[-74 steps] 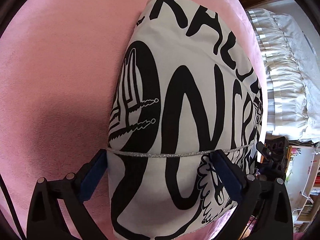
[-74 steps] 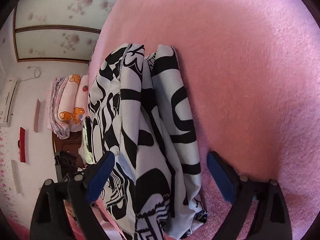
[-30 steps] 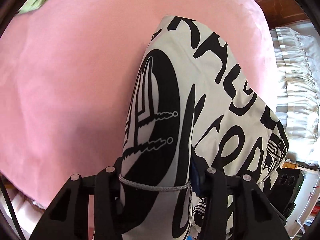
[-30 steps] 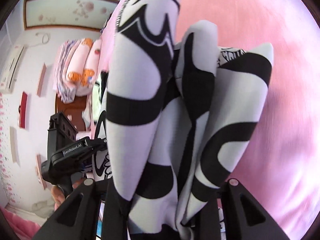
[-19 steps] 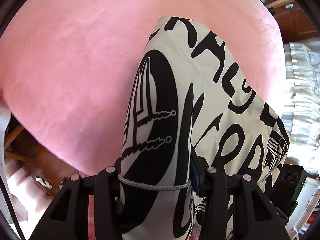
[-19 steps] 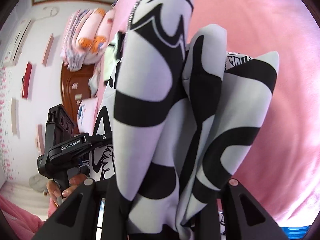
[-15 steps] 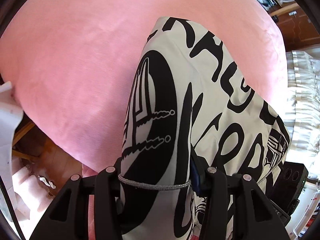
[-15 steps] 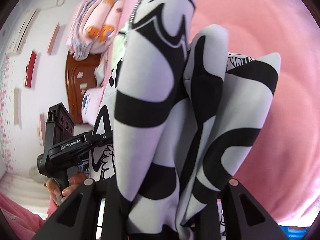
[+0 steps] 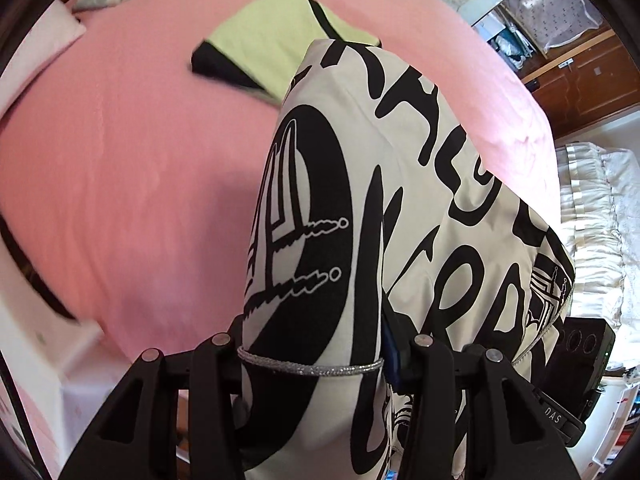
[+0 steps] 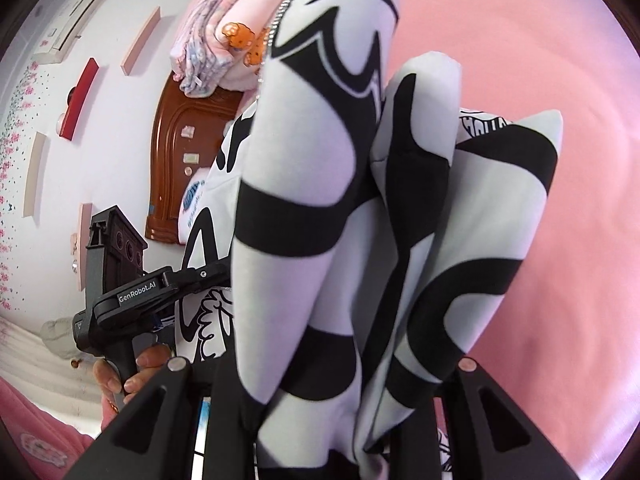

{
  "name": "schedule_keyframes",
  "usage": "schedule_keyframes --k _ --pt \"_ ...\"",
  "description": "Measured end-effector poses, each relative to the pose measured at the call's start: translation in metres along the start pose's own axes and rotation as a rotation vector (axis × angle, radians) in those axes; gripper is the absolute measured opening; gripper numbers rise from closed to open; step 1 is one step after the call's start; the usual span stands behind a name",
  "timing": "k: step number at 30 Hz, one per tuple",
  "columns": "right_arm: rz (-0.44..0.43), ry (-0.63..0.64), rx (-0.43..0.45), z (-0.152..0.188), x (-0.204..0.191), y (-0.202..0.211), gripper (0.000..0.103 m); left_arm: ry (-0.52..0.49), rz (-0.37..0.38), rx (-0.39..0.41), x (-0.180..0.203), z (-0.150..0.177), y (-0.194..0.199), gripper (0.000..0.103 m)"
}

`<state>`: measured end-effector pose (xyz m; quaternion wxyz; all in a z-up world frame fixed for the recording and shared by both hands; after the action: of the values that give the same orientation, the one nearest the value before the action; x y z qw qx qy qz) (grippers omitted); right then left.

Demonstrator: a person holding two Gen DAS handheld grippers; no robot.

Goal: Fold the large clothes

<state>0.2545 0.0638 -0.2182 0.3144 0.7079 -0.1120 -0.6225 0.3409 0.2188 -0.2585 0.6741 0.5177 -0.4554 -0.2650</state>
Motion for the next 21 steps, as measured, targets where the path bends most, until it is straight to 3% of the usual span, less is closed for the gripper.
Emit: schedule_keyframes --k 9,14,19,21 --pt "-0.029 0.06 0.082 -0.106 -0.04 -0.057 0.025 -0.077 -0.02 0.125 -0.041 -0.121 0.046 0.045" --pt "-0.014 0.133 0.098 -0.179 -0.061 -0.074 0.025 -0.082 0.003 0.191 -0.057 -0.159 0.062 0.045" --pt "0.003 0.201 0.142 -0.261 -0.08 -0.098 0.025 -0.129 0.008 0.266 -0.06 -0.233 0.074 0.045" --pt "-0.01 0.208 0.158 -0.284 -0.077 -0.101 0.025 -0.141 0.01 0.287 -0.078 -0.271 0.079 0.045"
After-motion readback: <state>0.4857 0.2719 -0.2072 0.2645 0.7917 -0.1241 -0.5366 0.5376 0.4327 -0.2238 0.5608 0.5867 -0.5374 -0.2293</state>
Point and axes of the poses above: each gripper's, at about its wrist camera, not at the fingertips, and y roughly against the way its jaws point, x to its right, z to its underside, the point moved 8 cm from there along -y, roughly the way its jaws point, and after that the axes turned 11 degrees about -x, right-handed, at the moved point
